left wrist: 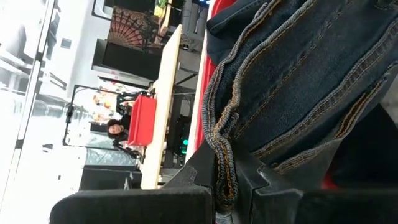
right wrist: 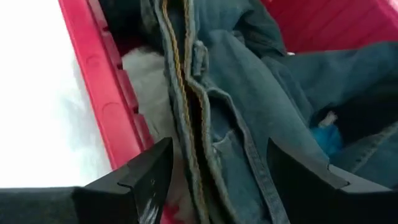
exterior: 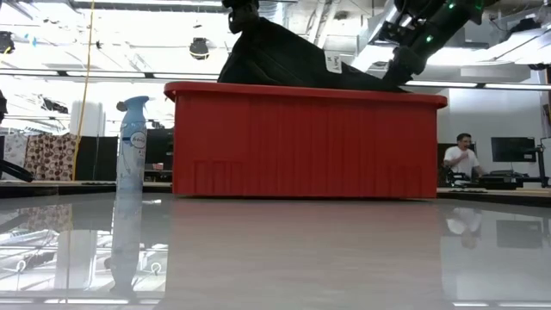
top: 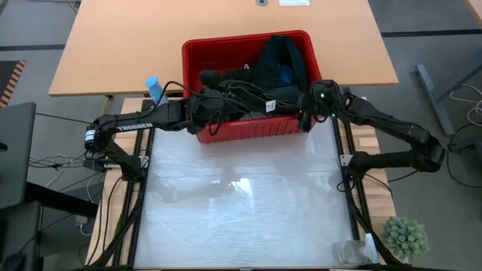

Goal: Fold Laundry from Bin
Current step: Fold the black pants from the red bin

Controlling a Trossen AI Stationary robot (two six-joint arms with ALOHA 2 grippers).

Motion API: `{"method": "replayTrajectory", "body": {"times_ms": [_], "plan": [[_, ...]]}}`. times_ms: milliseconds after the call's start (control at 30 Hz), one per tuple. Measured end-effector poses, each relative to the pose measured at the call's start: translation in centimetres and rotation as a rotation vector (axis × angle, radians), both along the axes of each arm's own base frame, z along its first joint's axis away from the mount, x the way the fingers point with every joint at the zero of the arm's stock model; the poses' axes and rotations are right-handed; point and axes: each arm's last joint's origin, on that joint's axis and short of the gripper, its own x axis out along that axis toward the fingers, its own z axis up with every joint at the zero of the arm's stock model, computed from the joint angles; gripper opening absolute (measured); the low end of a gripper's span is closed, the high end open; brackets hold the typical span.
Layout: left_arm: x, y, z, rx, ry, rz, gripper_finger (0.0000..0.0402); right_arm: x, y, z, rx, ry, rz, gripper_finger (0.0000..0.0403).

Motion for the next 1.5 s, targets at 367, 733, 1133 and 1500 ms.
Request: {"method": "replayTrajectory", "body": {"times_ms": [367, 733, 1133, 1500], "plan": [[0.0, 0.0, 0.0, -0.006, -0.017, 0.007, 0.0002, -0.4, -0.8, -0.9, 0.063, 0.062, -0.033, 0.0276], [0.0, 0.0, 0.0, -0.007, -0.018, 0.003, 0.0018, -0.5, -1.0, -1.3, 0.065, 0.104, -0.029, 0.0037], [0.2, -0.2, 0.0, -0.022, -0.007, -0.07, 0.0044, -0.6, -0.9, -1.4, 0.077, 0.118, -0.023, 0.0037], [0.1, -0.3, -0.2, -0.03, 0.023, -0.079, 0.0146, -0.7, -0.8, -1.5, 0.077, 0.134, -0.014, 0.0037]]}}
